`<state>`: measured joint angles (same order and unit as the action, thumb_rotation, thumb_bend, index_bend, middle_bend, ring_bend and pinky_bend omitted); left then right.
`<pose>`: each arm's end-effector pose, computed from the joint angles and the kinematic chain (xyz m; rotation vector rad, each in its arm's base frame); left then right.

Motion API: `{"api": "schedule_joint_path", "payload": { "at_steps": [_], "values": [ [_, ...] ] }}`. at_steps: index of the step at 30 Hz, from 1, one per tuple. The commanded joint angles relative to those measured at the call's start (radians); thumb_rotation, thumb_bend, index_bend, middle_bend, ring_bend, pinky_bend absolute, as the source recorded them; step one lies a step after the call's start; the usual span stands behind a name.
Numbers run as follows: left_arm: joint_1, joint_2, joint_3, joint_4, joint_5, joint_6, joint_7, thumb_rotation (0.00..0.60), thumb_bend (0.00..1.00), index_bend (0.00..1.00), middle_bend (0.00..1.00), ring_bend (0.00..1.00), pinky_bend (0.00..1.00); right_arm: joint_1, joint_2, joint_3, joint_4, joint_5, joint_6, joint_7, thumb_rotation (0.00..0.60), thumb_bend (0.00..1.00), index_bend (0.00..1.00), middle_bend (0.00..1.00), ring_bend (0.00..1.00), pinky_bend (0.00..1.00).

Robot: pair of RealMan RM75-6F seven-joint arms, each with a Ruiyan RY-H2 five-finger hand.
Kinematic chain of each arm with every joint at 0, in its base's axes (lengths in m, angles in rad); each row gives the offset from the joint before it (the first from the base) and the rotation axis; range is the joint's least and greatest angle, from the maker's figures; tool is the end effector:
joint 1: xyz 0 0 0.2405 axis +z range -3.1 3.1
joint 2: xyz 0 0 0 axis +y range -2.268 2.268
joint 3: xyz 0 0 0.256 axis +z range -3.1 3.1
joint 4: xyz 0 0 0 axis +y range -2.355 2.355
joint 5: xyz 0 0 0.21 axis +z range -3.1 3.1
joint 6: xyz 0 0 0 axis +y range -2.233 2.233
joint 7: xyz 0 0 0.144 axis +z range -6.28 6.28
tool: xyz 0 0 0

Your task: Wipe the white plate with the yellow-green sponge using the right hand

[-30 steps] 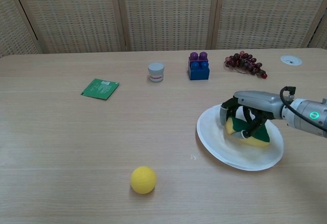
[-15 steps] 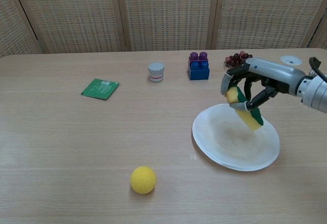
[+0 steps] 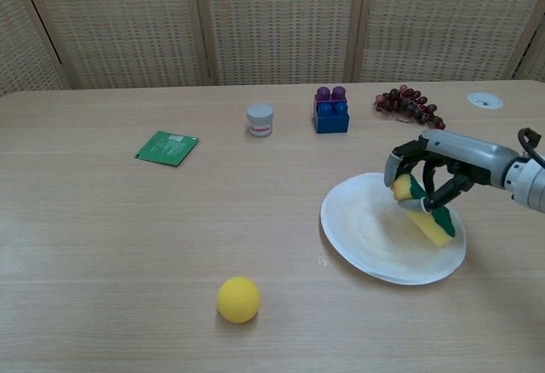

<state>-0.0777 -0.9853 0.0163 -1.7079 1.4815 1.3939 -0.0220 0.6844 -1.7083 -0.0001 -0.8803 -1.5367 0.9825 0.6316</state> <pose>-0.3164 0.1624 0.1735 -1.4443 -1.0196 -0.7757 -0.2415 -0.3515 -0.0392 1.8339 -1.3222 1.1191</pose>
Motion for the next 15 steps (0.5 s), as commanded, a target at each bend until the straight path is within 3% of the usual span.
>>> {"api": "schedule_joint_path", "payload": {
  "at_steps": [1,15],
  "values": [
    [0.0,-0.001,0.0,0.0,-0.002,0.0,0.0,0.6,0.0,0.0,0.0,0.0,0.0,-0.002,-0.01,-0.01,0.01,-0.013,0.002,-0.002,0.6,0.3,0.45,0.49,0.36,0.54],
    [0.001,0.001,0.001,-0.001,0.0,0.001,-0.002,0.6,0.0,0.0,0.0,0.0,0.0,0.001,-0.044,-0.013,0.038,-0.033,0.012,-0.017,0.6,0.31,0.45,0.5,0.36,0.54]
  ]
}}
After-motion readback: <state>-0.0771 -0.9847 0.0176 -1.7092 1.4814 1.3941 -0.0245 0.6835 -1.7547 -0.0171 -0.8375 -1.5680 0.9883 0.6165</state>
